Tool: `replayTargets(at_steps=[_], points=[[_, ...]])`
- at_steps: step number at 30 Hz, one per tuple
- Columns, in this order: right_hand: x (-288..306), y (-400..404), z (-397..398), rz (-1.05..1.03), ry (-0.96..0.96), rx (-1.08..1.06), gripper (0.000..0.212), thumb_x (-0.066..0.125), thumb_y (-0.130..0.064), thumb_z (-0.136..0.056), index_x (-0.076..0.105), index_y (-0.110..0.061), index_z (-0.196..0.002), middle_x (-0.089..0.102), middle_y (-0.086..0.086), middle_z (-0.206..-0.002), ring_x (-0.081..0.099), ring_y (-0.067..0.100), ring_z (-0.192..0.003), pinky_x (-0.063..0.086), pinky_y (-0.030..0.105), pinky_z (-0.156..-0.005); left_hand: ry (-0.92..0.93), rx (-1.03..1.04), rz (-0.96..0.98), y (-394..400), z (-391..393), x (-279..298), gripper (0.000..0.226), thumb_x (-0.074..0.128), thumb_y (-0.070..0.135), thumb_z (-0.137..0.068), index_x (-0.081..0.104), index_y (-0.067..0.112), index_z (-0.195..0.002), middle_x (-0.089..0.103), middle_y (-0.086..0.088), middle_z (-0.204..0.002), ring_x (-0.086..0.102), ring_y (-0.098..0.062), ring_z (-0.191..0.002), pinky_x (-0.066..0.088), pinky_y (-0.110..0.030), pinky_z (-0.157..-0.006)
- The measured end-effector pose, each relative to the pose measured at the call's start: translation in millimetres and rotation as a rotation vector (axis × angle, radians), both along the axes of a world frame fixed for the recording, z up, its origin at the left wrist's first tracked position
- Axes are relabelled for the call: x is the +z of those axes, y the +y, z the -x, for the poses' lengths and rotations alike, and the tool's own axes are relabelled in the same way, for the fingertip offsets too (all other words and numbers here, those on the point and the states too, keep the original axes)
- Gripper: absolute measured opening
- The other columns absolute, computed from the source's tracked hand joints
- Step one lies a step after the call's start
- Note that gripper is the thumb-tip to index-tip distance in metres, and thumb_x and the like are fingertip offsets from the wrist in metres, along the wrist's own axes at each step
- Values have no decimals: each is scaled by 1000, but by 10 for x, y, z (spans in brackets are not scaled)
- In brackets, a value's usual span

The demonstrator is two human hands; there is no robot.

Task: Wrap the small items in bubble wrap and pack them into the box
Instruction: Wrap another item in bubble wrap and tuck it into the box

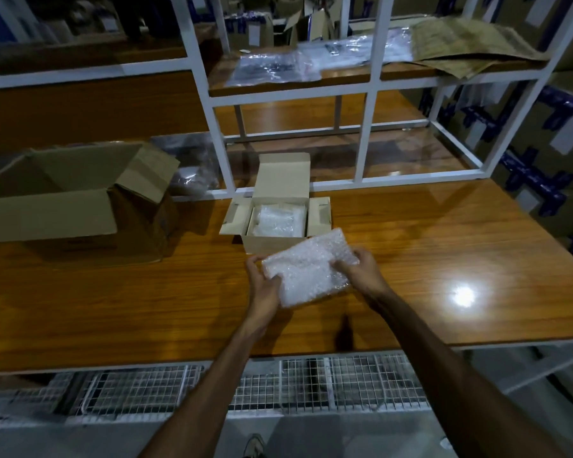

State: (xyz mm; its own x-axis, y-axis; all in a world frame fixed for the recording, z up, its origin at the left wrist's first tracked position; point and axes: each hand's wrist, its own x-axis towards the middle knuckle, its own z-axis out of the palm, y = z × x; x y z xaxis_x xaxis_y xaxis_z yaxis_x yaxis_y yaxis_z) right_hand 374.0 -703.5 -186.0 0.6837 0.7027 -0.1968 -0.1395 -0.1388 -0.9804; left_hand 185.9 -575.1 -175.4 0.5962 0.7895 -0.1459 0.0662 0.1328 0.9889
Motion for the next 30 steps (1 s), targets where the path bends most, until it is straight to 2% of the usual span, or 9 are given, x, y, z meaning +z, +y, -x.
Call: replayTargets(at_steps=[2,6,11,16,18,20,24,28,30], points=[[16,25,90,-49,-46,-82,37,69,-16,-98,48,-17,-128,66,6,-122,76,17,-91,63,32,-66,-34,-104,1,-29,-41,-31,49,53,-5,-101,56,27,-138,55,4,-139,65,-17,-112,64,-52,-84],[42,36,161,-65,-183,-49,38,67,-22,-100,39,-31,-124,57,11,-132,75,32,-97,65,56,-68,-27,-218,45,30,-55,-23,50,65,-5,-95,76,36,-123,52,2,-154,62,-21,-127,59,-47,-99],[216,42,180,-136,-285,105,44,62,-18,-103,33,-25,-136,53,4,-137,73,25,-103,64,36,-69,12,-240,244,269,5,158,61,78,-12,-80,74,25,-129,49,5,-152,57,-23,-131,51,-52,-110],[346,156,64,-116,-252,188,48,63,-18,-103,36,-28,-140,48,3,-143,68,28,-113,65,47,-81,-38,-446,400,568,9,251,65,65,-18,-89,64,19,-142,54,13,-138,76,-7,-91,62,-36,-85],[399,219,0,-123,-180,205,50,66,-17,-101,35,-31,-138,48,6,-143,67,34,-115,64,54,-83,-33,-441,326,719,-16,247,61,69,-14,-88,67,19,-139,53,14,-144,71,-3,-102,63,-22,-74],[471,307,-59,-127,-149,200,51,70,-18,-98,37,-35,-133,48,10,-142,66,39,-114,62,58,-85,-42,-399,216,876,-86,233,57,75,-9,-84,70,16,-134,56,18,-141,56,-7,-127,60,-21,-87],[649,503,-145,-78,-219,144,51,69,-13,-98,34,-35,-128,54,13,-134,70,31,-101,64,38,-73,-75,-297,133,1141,-258,236,52,89,10,-69,78,15,-120,68,18,-130,53,-17,-138,49,-46,-114],[792,627,-228,-84,-422,151,32,61,-13,-104,45,-19,-131,63,4,-113,69,2,-79,54,19,-63,-45,-165,-64,1305,-408,333,50,96,21,-59,80,16,-106,71,7,-127,59,-12,-127,56,-36,-98],[823,684,-287,-34,-539,226,23,53,-10,-107,63,-13,-127,66,-13,-114,67,-7,-95,54,14,-74,-20,-152,-135,1377,-457,342,50,98,16,-60,79,23,-106,70,6,-129,60,-14,-126,57,-33,-93]])
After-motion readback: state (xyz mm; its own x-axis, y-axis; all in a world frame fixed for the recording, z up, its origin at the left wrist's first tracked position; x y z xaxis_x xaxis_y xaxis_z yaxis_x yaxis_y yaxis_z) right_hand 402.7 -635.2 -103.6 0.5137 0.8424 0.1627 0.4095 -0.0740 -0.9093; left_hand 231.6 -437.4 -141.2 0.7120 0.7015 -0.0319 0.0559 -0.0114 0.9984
